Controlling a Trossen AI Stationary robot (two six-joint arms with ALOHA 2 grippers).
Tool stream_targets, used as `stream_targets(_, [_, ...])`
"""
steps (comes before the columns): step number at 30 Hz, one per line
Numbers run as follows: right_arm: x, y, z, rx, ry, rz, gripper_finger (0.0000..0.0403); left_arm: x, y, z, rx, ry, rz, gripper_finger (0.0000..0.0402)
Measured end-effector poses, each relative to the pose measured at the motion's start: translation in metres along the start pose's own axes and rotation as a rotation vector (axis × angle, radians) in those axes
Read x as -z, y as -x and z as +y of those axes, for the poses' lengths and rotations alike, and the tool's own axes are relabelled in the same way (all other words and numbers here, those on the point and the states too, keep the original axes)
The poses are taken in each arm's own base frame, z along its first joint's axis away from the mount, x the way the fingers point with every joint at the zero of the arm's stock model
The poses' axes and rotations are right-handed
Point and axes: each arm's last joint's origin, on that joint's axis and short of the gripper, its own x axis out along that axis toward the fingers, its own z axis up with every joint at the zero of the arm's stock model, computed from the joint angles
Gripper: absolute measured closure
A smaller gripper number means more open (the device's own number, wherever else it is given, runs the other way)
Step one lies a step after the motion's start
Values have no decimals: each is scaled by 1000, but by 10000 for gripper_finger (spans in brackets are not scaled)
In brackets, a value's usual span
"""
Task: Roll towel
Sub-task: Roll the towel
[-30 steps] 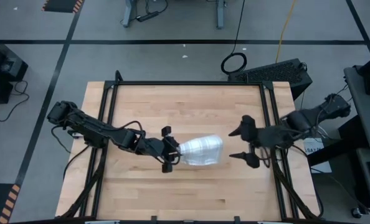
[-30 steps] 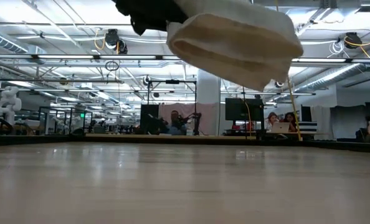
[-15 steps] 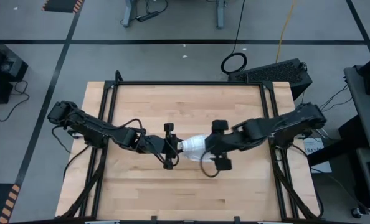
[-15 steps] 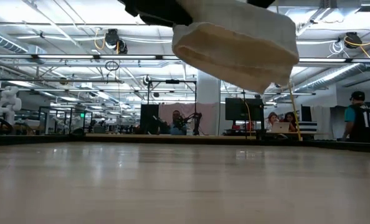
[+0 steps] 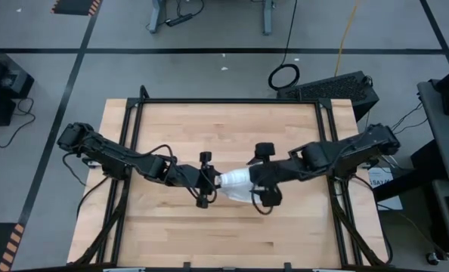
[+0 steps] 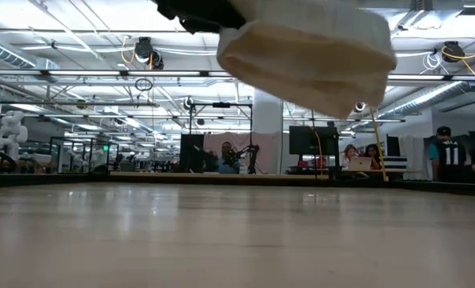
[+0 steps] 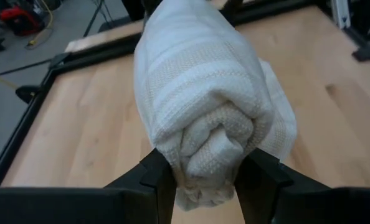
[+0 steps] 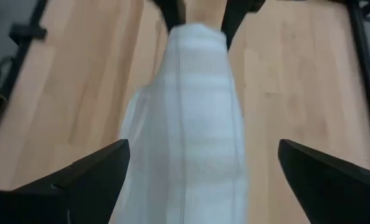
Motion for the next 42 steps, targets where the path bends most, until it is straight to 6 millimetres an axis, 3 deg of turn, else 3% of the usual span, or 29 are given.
stream_targets(4, [-8,-18,-7,-67,-45,-18,3,-3,0,0,-3,11,-33,265])
stream_targets(13, [-2,-70,-5,-127,-82,157,6,-6,0,1,-2,15,-56,265])
stream_targets(19, [1,-87,-1,-112,-80,204,59,-6,-1,4,-2,21,-66,265])
stream_targets(27, [3,-91,-3,-89,-152,226,212,-6,-2,7,-9,31,-69,265])
stream_targets(31, [3,-92,-7,-82,-163,229,264,-5,-2,7,-27,83,-52,263])
stream_targets(36, [5,-94,-15,-64,-181,252,276,1,10,10,-34,220,45,227])
stream_targets(42, [12,-95,-29,-39,-201,321,271,20,40,21,-189,328,252,174])
